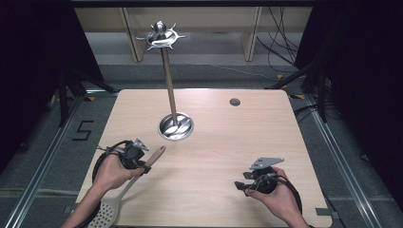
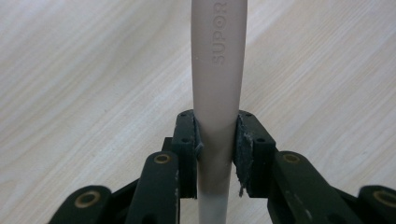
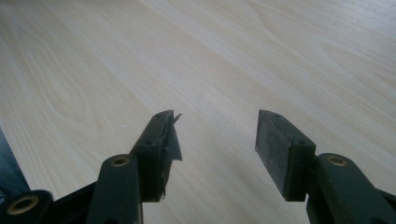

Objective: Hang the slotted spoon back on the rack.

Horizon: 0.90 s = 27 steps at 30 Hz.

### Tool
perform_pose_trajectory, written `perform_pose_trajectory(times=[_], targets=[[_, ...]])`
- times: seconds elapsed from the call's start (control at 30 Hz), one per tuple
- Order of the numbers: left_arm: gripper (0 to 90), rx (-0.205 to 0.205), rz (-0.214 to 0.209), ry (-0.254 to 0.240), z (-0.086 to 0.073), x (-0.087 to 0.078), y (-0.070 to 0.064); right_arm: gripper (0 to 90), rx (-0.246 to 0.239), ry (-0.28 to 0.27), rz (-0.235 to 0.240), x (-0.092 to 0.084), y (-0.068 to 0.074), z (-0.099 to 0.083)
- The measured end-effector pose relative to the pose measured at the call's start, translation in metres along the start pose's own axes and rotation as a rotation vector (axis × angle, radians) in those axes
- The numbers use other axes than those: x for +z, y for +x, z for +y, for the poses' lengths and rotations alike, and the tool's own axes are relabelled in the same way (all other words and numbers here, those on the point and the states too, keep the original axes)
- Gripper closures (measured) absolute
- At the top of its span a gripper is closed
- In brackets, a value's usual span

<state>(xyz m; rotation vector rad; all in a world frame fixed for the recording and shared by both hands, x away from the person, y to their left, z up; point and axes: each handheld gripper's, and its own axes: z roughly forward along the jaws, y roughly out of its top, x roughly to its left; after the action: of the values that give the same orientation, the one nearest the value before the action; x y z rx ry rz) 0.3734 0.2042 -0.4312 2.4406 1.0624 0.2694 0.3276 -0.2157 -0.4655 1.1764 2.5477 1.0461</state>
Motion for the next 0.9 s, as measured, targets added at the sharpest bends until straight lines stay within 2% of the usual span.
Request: perform_pose_trajectory(times=[0.07, 0.13, 0.17, 0.2, 0.23, 0.27, 0.3, 0.4, 0.53, 0.63, 0.67, 0.77, 0.8, 0.83, 0.87, 0.9], targets=[[71.0, -0.001, -0.017, -0.041, -0.005, -0.007, 0.002, 47.8, 0.001, 0.002, -0.001, 0.000, 0.000, 0.000], [71.0, -0.016, -0.006, -0.087, -0.011, -0.014, 0.002, 47.8, 0.006, 0.005, -0.002, 0.000, 0.000, 0.000], [71.0, 0.009, 0.001, -0.104, -0.013, -0.017, 0.004, 47.8, 0.007, 0.005, -0.002, 0.000, 0.000, 0.000], [71.0, 0.000, 0.007, -0.130, -0.016, -0.019, 0.003, 47.8, 0.006, 0.005, -0.002, 0.000, 0.000, 0.000], [71.0, -0.005, 0.008, -0.142, -0.019, -0.021, 0.003, 47.8, 0.006, 0.006, -0.001, 0.000, 0.001, 0.000], [71.0, 0.006, 0.003, -0.141, -0.021, -0.024, 0.004, 47.8, 0.006, 0.008, -0.002, 0.000, 0.001, 0.000], [71.0, -0.021, 0.026, -0.186, -0.023, -0.024, 0.001, 47.8, -0.001, 0.005, -0.001, 0.000, 0.000, 0.000], [71.0, -0.007, 0.041, -0.214, -0.028, -0.031, 0.001, 47.8, 0.001, 0.005, -0.002, 0.000, 0.001, 0.000], [71.1, -0.020, 0.066, -0.260, -0.034, -0.042, 0.001, 47.8, 0.006, 0.006, -0.001, 0.000, 0.001, 0.000], [71.1, -0.060, 0.082, -0.324, -0.039, -0.049, 0.001, 47.8, 0.005, 0.005, -0.001, 0.000, 0.001, 0.000], [71.1, -0.051, 0.083, -0.339, -0.040, -0.052, 0.002, 47.8, -0.008, 0.001, -0.005, 0.001, 0.000, 0.000], [71.2, -0.069, 0.097, -0.378, -0.044, -0.062, 0.004, 47.8, 0.005, 0.003, -0.001, 0.000, 0.001, 0.000], [71.2, -0.060, 0.108, -0.376, -0.046, -0.066, 0.005, 47.8, 0.012, 0.004, 0.003, 0.000, 0.002, 0.000], [71.2, -0.092, 0.112, -0.424, -0.047, -0.066, 0.004, 47.8, 0.013, 0.006, 0.001, 0.000, 0.002, 0.000], [71.2, -0.098, 0.113, -0.424, -0.048, -0.069, 0.004, 47.8, 0.021, -0.010, 0.000, 0.002, 0.002, -0.001], [71.2, -0.109, 0.109, -0.438, -0.048, -0.071, 0.005, 47.8, 0.016, -0.003, 0.003, 0.001, 0.002, 0.000]])
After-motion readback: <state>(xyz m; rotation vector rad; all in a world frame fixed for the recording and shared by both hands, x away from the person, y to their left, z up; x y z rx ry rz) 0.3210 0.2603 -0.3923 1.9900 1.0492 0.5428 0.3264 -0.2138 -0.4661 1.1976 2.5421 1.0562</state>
